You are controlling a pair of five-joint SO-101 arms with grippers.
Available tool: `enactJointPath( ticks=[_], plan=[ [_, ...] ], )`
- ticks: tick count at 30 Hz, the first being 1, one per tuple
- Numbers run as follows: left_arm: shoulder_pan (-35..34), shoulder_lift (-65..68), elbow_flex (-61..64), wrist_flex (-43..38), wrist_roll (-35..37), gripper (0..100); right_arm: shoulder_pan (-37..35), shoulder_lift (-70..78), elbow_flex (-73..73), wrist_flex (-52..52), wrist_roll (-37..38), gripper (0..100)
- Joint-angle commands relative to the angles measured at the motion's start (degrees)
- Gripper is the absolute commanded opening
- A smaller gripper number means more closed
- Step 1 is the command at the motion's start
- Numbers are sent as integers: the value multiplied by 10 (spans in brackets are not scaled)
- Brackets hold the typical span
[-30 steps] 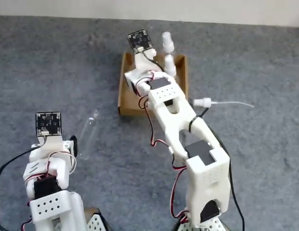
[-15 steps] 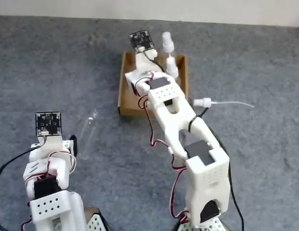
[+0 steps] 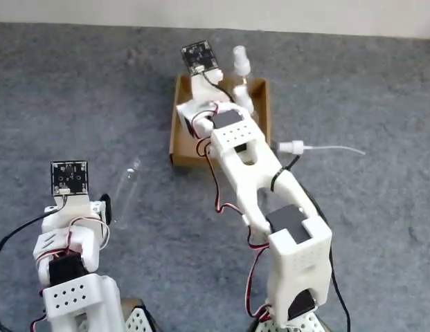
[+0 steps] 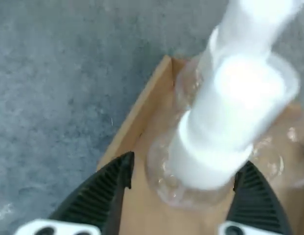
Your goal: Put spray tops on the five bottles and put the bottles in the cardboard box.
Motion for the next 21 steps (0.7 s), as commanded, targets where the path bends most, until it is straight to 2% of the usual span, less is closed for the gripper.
enactJointPath(
  ticks=[1, 6, 11, 15, 18, 21],
  plan=[
    [6, -6, -5, -11, -4, 207, -11, -81, -36, 38, -6, 257],
    [6, -6, -5, -11, -4, 207, -13, -159, -37, 93, -3, 256],
    [6, -6, -5, -11, -4, 207, -11, -254, -37, 233, 7, 253],
    [5, -6, -5, -9, -4, 207, 26, -328, -37, 378, 71, 253],
    [4, -6, 2, -11, -4, 207, 93, -375, -37, 475, 127, 253],
    [5, -6, 3, -11, -4, 207, 186, -393, -37, 558, 251, 253]
  ],
)
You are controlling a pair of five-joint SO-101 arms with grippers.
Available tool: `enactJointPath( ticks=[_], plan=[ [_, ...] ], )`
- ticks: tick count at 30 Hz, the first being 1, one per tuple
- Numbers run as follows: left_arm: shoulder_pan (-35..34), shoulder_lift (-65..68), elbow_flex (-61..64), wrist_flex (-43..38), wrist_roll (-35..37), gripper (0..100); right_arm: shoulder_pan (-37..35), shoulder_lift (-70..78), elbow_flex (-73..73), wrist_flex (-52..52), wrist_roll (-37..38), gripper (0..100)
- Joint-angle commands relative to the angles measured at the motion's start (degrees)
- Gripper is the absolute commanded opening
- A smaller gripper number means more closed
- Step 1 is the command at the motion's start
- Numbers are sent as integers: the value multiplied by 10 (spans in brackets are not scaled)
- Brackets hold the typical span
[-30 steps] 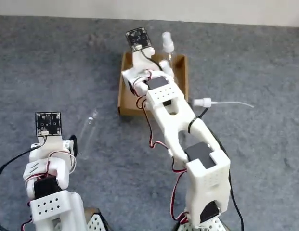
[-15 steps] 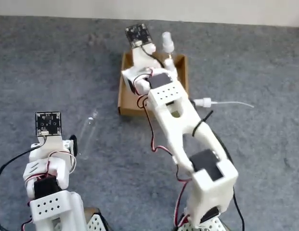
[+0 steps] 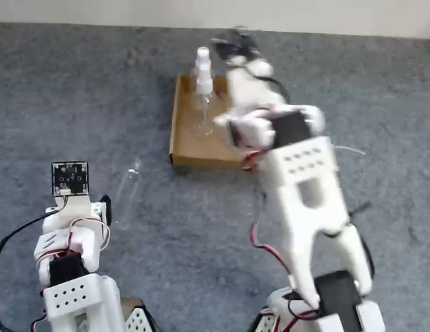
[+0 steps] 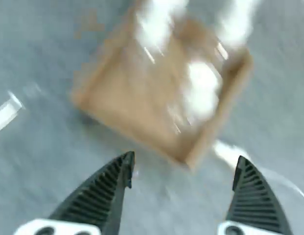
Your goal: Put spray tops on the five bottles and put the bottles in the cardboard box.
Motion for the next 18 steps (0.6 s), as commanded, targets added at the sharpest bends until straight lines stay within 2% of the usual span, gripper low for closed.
enactJointPath(
  ticks=[1, 3, 5, 10, 12, 18],
  plan=[
    [5, -6, -2, -11, -4, 207, 117, -34, -34, 93, 153, 253],
    [5, -6, -1, -11, -4, 207, 182, -14, -33, 108, 249, 253],
    [5, -6, 0, -11, -4, 207, 233, 22, -33, 94, 309, 253],
    [5, -6, 0, -11, -4, 207, 265, 136, -33, 66, 493, 256],
    [5, -6, 6, -12, -4, 207, 259, 175, -35, 35, 519, 257],
    [5, -6, 12, -25, -4, 207, 226, 276, -31, -100, 524, 257]
  ],
)
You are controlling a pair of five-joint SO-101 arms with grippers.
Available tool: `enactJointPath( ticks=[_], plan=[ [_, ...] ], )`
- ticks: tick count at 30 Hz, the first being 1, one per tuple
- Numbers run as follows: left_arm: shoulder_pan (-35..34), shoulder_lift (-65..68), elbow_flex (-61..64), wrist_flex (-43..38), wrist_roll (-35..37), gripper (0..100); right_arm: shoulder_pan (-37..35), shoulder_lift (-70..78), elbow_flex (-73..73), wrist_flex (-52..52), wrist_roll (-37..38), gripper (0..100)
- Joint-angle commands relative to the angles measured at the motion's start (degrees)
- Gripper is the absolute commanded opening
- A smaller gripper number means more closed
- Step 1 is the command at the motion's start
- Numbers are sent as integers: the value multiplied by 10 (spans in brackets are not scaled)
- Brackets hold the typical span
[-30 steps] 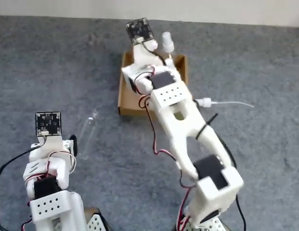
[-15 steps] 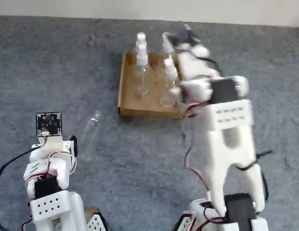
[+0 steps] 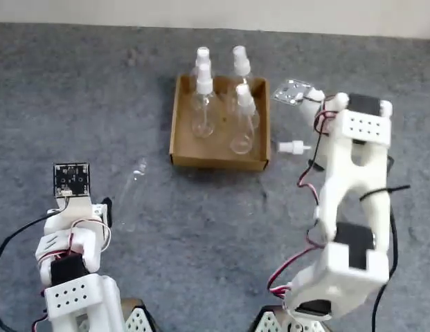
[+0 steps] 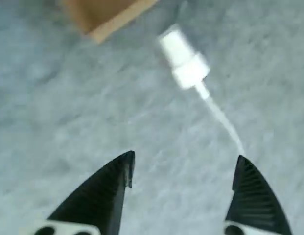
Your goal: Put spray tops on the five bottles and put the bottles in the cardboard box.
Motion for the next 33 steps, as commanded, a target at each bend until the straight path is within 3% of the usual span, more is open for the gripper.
enactJointPath(
  ticks=[1, 6, 18, 24, 33],
  plan=[
    [4, -6, -2, -18, -4, 207, -22, 35, -29, -62, 18, 257],
    [4, -6, 1, -20, -4, 207, -24, 104, -31, -76, 56, 257],
    [4, -6, 2, -20, -4, 207, -24, 168, -30, -199, 31, 253],
    [4, -6, 2, -20, -4, 207, -37, 172, -29, -208, 67, 252],
    [4, -6, 2, -20, -4, 207, -28, 170, -25, -201, 69, 16]
  ],
)
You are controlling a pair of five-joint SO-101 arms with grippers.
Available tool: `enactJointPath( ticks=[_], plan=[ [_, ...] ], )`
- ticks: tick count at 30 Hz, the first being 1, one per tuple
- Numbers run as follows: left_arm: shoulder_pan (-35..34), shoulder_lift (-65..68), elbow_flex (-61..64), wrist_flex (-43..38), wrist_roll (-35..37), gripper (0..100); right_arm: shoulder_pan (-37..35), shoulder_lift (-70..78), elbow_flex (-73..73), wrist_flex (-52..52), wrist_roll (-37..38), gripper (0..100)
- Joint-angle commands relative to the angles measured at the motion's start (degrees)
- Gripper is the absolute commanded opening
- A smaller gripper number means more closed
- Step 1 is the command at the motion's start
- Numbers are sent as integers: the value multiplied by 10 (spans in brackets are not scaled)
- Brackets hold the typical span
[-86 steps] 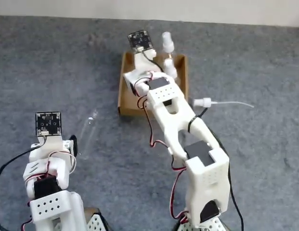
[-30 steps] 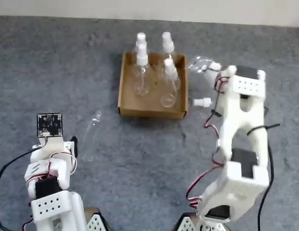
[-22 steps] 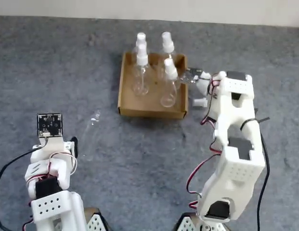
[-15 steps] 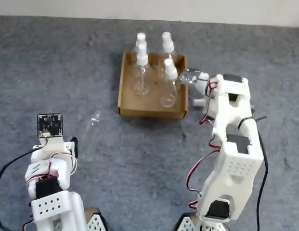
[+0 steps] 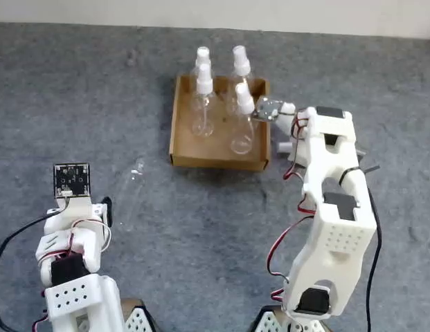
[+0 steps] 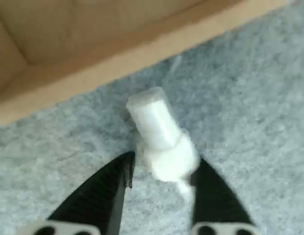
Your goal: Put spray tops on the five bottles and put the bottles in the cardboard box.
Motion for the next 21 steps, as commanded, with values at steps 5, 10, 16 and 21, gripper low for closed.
enactJointPath(
  ticks=[5, 10, 16, 21],
  plan=[
    [4, -6, -2, -13, -4, 207, 34, -10, -29, 78, -34, 2],
    [5, -6, -2, -13, -4, 207, 84, -42, -89, 186, -149, 2],
    [5, -6, -2, -13, -4, 207, 109, -148, -151, 350, -251, 2],
    [5, -5, -7, -11, -4, 207, 21, -270, -147, 431, -355, 2]
  ],
)
